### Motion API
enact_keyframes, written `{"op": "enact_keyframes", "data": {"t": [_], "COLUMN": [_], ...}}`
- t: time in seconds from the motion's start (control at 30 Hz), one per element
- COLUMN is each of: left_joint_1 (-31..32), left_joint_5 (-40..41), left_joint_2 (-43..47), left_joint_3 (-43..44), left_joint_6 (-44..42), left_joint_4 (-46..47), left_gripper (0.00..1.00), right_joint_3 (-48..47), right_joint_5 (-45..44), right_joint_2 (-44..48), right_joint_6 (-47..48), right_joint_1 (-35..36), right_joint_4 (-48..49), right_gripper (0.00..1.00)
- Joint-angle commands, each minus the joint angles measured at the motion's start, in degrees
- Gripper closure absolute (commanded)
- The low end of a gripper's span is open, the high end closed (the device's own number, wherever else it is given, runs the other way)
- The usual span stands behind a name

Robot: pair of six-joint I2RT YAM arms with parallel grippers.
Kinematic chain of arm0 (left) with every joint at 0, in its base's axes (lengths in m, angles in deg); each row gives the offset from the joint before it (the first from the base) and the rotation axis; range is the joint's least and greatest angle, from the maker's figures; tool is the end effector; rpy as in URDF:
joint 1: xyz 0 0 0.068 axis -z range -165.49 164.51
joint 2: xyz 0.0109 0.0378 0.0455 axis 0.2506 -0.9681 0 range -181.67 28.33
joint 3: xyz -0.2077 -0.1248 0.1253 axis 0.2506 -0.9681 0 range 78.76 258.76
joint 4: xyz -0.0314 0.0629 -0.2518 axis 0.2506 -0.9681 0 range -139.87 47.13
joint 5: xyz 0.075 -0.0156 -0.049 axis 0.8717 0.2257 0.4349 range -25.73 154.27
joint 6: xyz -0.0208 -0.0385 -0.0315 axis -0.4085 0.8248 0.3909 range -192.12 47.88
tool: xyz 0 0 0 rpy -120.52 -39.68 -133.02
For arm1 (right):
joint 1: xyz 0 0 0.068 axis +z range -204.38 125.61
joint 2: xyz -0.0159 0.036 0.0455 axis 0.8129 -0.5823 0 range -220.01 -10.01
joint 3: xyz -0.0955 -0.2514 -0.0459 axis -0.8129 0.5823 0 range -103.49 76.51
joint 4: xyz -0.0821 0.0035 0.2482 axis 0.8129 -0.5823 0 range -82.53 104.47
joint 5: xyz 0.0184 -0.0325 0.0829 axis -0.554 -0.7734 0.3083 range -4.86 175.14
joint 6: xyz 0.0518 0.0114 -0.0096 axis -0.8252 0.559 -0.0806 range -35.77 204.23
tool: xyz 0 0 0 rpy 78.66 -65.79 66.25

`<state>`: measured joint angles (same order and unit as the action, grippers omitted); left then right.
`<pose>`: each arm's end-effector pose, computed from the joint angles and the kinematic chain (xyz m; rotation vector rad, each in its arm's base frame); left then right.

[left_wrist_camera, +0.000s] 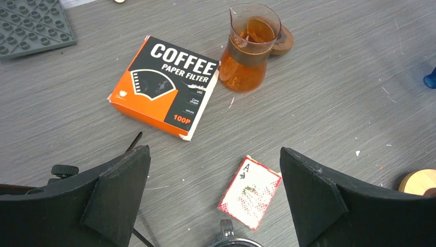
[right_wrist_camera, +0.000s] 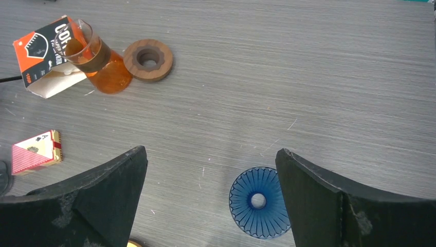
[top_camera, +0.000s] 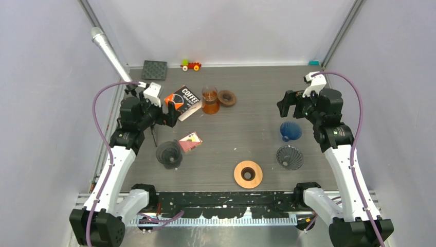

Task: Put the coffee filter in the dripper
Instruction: Pick up the coffee server from the center of the board.

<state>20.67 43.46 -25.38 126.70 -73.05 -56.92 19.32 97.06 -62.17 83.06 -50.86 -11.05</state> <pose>0.2119 -0.0356 0.3250 0.3619 1.8798 -0.4092 0.1980 0.0196 0.3651 -0.1789 1.9205 0.2553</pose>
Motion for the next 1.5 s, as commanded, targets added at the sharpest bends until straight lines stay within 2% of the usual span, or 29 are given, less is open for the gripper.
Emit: {"op": "enact_keyframes", "data": {"t": [0.0, 0.13, 0.33, 0.47, 0.57, 0.7, 0.9, 0.97, 1.07, 1.13, 1.3, 1.47], "left_joint_1": [0.13, 0.18, 0.27, 4.35, 8.98, 13.25, 15.66, 16.69, 17.92, 18.18, 18.62, 18.96], "left_joint_5": [-0.38, 0.47, -8.62, -4.86, -2.49, 1.92, -0.30, -0.98, -1.25, -1.90, -2.60, -1.87], "left_joint_2": [1.17, 0.91, -0.10, -3.80, -9.23, -18.67, -32.81, -38.20, -47.80, -53.34, -63.20, -66.30], "left_joint_3": [0.82, 2.35, 2.38, 7.09, 12.55, 21.41, 34.36, 39.91, 49.16, 55.70, 67.20, 70.39], "left_joint_6": [-1.85, -3.14, -6.63, -11.22, -13.26, -15.50, -18.62, -20.74, -23.11, -23.52, -24.62, -25.01], "left_joint_4": [0.20, -1.86, -3.52, -9.42, -14.30, -16.34, -18.97, -21.79, -27.73, -31.64, -38.64, -39.61], "left_gripper": [0.00, 0.00, 0.00, 0.00, 0.00, 0.02, 0.10, 0.16, 0.31, 0.36, 0.39, 0.39], "right_joint_3": [-0.35, -0.35, 0.07, 0.57, 0.87, 1.41, 1.40, 1.38, 1.23, 1.20, 1.20, 1.25], "right_joint_5": [1.09, 0.52, 0.91, 4.09, 6.62, 8.60, 9.05, 9.37, 10.13, 10.48, 10.00, 9.36], "right_joint_2": [-0.09, -0.30, -0.04, -0.11, -0.63, -1.17, -1.99, -2.35, -3.32, -3.82, -4.78, -5.12], "right_joint_6": [0.60, 0.75, 2.53, 4.75, 5.64, 6.79, 7.91, 8.09, 8.71, 9.31, 10.08, 10.74], "right_joint_1": [0.01, 0.00, 0.07, 0.06, 0.07, -0.01, 0.07, 0.07, 0.02, 0.03, 0.03, 0.02], "right_joint_4": [1.86, 2.30, 2.17, 1.41, 0.85, 0.57, -0.12, -0.31, -0.95, -1.44, -1.88, -2.01], "right_gripper": [0.00, 0.00, 0.00, 0.00, 0.00, 0.00, 0.00, 0.01, 0.00, 0.00, 0.00, 0.01]}}
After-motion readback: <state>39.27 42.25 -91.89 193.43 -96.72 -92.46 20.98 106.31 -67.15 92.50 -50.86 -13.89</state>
